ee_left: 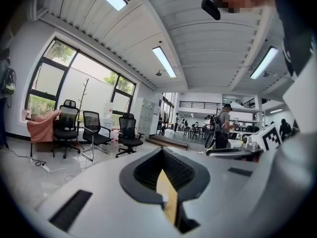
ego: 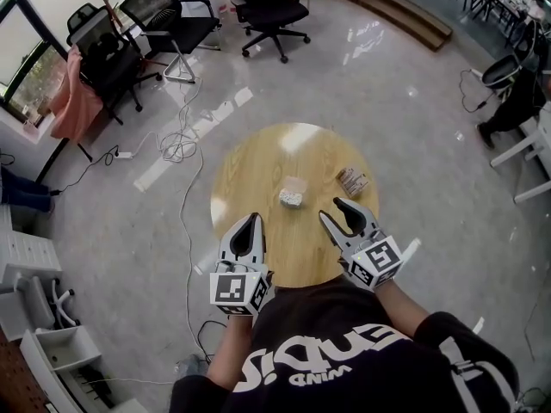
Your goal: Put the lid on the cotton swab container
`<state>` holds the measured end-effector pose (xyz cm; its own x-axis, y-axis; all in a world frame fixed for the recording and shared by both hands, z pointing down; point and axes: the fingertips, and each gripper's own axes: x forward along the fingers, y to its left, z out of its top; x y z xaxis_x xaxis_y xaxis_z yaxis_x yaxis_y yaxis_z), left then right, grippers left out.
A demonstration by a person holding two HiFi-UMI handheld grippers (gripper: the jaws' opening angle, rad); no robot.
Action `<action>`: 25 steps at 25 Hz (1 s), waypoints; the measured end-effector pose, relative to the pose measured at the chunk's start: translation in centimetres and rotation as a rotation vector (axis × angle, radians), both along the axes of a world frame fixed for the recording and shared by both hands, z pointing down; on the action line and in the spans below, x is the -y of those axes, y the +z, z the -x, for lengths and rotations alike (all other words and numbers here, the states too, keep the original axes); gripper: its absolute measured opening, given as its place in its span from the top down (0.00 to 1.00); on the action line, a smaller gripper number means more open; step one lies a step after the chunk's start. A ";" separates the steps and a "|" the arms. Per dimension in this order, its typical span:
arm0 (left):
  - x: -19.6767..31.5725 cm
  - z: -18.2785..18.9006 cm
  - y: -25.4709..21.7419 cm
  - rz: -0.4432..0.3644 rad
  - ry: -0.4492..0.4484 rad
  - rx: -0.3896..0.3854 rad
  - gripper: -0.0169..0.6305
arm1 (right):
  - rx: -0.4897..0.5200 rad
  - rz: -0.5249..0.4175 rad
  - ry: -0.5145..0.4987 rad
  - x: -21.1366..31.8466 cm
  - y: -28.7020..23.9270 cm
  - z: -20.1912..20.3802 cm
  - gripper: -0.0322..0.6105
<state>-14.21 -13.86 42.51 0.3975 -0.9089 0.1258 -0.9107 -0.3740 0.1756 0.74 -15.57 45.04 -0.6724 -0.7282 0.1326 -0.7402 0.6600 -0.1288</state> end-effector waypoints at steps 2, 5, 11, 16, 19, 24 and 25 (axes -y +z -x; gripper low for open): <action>0.2 0.0 0.0 -0.003 -0.005 0.001 0.96 | 0.025 0.016 -0.026 0.4 0.3 0.4 0.59; 0.7 0.2 0.1 -0.002 -0.015 0.002 0.96 | 0.065 0.070 -0.071 1.1 1.4 1.2 0.38; 1.7 0.3 0.2 -0.001 -0.023 0.004 0.96 | -0.009 0.106 -0.156 1.7 4.2 2.3 0.38; 2.2 0.2 0.6 0.000 -0.024 0.007 0.96 | -0.077 0.134 -0.183 2.4 7.9 2.7 0.38; 2.4 0.3 0.9 0.009 -0.026 0.006 0.96 | -0.121 0.163 -0.201 2.8 10.6 3.3 0.38; 3.3 0.3 1.3 0.023 -0.027 0.005 0.96 | -0.200 0.242 -0.200 4.6 15.8 4.0 0.38; 3.3 0.3 1.4 0.025 -0.026 0.007 0.96 | -0.215 0.258 -0.200 4.9 16.8 4.0 0.38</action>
